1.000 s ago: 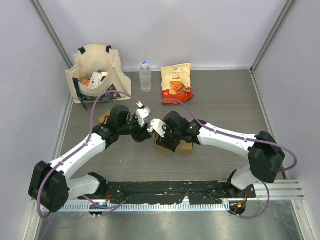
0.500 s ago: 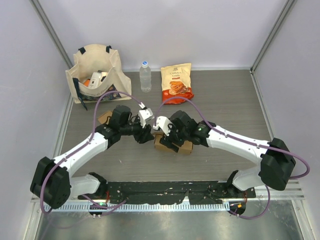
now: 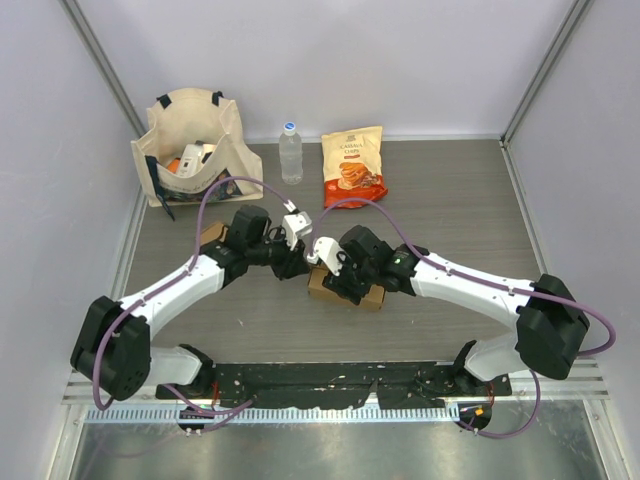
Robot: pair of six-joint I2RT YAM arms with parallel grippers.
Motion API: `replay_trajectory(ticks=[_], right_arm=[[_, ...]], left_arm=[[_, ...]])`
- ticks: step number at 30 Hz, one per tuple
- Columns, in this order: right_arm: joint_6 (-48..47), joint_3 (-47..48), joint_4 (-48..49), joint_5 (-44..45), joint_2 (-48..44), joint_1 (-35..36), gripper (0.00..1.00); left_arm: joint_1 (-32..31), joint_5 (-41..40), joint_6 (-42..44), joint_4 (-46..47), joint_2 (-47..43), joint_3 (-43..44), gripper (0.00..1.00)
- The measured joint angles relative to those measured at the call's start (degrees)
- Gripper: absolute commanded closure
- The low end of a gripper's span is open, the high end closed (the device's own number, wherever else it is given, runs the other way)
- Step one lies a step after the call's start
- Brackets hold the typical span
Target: Fold the paper box
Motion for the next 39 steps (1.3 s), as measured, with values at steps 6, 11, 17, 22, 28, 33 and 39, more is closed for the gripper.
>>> replay_trajectory(ticks=[6,11,17,22,28,33,39], right_arm=[[0.00,0.00,0.33,0.37,0.02,-0.02,0.45],[0.04,0.00,0.35,0.59,0.02,-0.11,0.46],[0.04,0.00,0.35,0.66,0.02,-0.11,0.46],[0.20,0.02,0.55,0.92,0.04,-0.13,0.47],[0.50,0.11,0.87,1.09,0.48,-0.13,0.47],[1.29,0.13,0.87,1.27,0.50,-0.42,0.47],[1.70,0.15,0.83,1.46,0.50,-0.74,0.47]], left_arm=[[-0.28,0.02,-0.79,-2.25,1.18,2.36,0.93],[-0.28,-0.42,-1.68,-5.11,2.95,5.09,1.00],[-0.31,-1.03,-6.19,-6.78,3.69,6.60,1.00],[-0.35,-2.51,-13.66,-9.14,5.70,9.55,1.00],[-1.03,-5.92,-24.00,-8.81,6.69,10.05,1.00],[-3.08,-11.30,-29.29,-5.92,5.22,8.22,1.00],[-6.43,-18.73,-32.72,-2.95,3.17,5.86,1.00]])
